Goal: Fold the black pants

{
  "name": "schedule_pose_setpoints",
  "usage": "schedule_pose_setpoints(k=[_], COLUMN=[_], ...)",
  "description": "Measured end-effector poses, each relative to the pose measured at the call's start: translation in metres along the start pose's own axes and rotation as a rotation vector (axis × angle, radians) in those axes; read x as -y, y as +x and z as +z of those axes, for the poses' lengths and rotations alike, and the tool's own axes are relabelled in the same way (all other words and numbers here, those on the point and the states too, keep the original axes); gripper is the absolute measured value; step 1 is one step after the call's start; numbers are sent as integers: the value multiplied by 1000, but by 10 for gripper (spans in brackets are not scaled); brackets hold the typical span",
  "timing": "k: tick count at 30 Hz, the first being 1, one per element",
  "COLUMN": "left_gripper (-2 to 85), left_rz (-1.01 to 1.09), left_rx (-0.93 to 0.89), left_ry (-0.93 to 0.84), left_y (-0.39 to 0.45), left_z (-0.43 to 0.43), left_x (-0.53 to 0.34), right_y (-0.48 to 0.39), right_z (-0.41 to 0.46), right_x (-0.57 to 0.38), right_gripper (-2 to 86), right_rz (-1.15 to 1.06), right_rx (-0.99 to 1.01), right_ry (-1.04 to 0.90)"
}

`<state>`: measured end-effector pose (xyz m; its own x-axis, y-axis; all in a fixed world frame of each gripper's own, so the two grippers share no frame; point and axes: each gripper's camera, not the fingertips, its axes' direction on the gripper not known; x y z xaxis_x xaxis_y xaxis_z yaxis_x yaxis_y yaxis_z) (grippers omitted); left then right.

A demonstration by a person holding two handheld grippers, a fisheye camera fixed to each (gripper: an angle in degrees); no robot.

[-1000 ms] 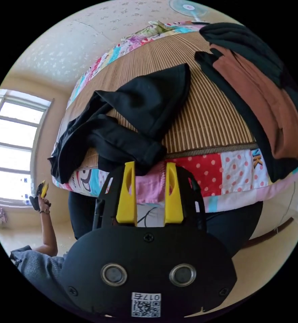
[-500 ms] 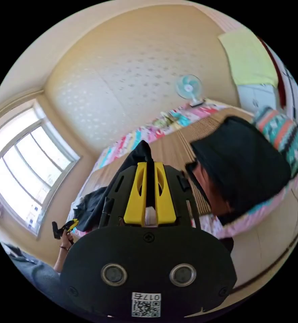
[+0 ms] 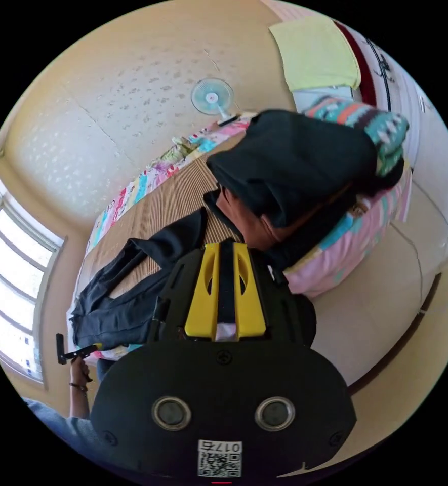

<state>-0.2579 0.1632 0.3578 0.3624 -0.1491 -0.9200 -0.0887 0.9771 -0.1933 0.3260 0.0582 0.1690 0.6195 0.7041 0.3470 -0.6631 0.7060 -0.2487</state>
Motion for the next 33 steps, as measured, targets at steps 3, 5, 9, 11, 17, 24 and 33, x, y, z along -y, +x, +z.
schedule_pose_setpoints(k=[3, 5, 9, 11, 17, 24, 33], left_gripper=[85, 73, 10, 0, -4, -5, -5], left_rz=[-8, 2, -65, -41, -58, -124, -122], left_rx=[-63, -106, -27, 10, 58, -15, -1], left_ry=[156, 71, -154, -216, -259, -327, -371], left_y=[6, 8, 6, 13, 20, 9, 15], left_z=[2, 40, 95, 102, 133, 157, 178], left_x=[-16, -11, -2, 0, 3, 13, 23], right_y=[-32, -51, -63, -67, -134, -181, -209], right_z=[23, 90, 183, 174, 140, 229, 137], right_x=[12, 20, -9, -5, 12, 9, 101], right_gripper=[20, 14, 9, 8, 25, 137, 33], right_rz=[-142, -276, -320, -295, -470, -626, -648], right_rx=[44, 127, -10, -32, -58, -66, 184], right_ry=[-16, -309, -712, -794, -602, -672, -517])
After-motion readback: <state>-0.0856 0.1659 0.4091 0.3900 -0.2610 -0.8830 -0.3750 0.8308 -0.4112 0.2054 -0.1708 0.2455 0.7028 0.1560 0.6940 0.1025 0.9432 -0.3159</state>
